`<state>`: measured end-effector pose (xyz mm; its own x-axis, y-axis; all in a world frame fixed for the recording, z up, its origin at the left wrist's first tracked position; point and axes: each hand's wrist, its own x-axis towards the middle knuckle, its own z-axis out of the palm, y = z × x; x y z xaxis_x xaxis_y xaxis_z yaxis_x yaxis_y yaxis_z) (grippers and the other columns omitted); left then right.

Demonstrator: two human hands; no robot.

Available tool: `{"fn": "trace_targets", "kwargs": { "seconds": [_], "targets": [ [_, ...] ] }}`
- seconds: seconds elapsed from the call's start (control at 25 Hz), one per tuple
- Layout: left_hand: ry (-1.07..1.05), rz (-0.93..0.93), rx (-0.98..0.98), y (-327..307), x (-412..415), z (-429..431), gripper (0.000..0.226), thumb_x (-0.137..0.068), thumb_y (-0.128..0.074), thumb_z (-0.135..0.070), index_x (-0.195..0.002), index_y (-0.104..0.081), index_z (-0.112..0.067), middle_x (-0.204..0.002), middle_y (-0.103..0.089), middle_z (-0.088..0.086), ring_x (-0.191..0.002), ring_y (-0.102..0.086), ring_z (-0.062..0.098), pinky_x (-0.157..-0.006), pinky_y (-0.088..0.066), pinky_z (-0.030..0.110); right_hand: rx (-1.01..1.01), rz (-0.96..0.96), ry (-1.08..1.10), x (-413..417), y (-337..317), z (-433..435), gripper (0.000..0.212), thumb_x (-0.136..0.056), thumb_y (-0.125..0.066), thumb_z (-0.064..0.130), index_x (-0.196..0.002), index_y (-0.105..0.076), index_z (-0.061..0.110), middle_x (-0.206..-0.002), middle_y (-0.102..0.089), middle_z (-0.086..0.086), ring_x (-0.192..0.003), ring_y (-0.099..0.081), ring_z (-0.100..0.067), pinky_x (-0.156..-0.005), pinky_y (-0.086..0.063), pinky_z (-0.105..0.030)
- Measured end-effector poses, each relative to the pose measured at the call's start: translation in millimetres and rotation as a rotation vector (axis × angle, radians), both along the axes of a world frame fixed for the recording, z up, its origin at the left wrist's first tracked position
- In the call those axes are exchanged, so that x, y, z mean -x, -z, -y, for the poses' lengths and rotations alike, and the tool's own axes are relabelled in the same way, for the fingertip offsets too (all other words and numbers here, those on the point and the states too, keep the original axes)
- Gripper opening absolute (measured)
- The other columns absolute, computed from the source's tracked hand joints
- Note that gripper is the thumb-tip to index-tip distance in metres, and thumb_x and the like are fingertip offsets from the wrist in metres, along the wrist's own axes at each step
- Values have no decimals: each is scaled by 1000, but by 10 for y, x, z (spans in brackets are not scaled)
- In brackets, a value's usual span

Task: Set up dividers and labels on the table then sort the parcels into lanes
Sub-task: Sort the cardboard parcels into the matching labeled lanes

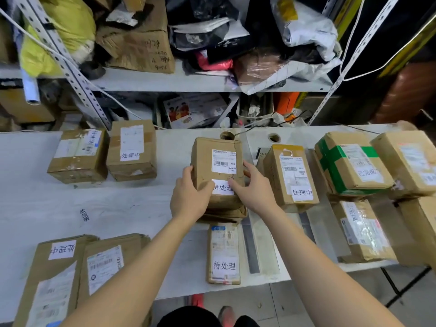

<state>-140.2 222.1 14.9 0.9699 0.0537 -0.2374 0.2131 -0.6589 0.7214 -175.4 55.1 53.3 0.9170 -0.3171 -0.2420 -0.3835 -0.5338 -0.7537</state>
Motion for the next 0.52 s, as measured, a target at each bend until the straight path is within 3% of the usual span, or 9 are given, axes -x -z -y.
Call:
{"fn": "trace_targets", "kwargs": {
  "seconds": [0.2,0.36,0.52],
  "targets": [
    [28,38,-194,-254,16,-19,69,-88,-63,-55,-148,-42,-26,-132,-48,5,-114,-57,27,-83,-45,35,195,141,-127,54,-77,143,64,-93,-72,32,-150,-45,21,-141,-60,1,-131,-53,-21,-96,-44,-29],
    [-12,137,-384,-544,174,-280,69,-91,-59,-58,-148,-44,-22,-140,-42,4,-125,-49,26,-92,-48,41,337,195,-303,28,-204,182,60,-92,-71,34,-147,-49,20,-150,-52,-3,-141,-39,-26,-112,-39,-40],
    [57,212,-627,-762,410,-647,70,-91,-56,-59,-148,-44,-20,-153,-37,-1,-136,-43,23,-98,-47,42,390,269,-448,14,-360,-34,62,-90,-70,35,-147,-50,20,-149,-53,0,-139,-40,-27,-108,-41,-40]
  ]
}}
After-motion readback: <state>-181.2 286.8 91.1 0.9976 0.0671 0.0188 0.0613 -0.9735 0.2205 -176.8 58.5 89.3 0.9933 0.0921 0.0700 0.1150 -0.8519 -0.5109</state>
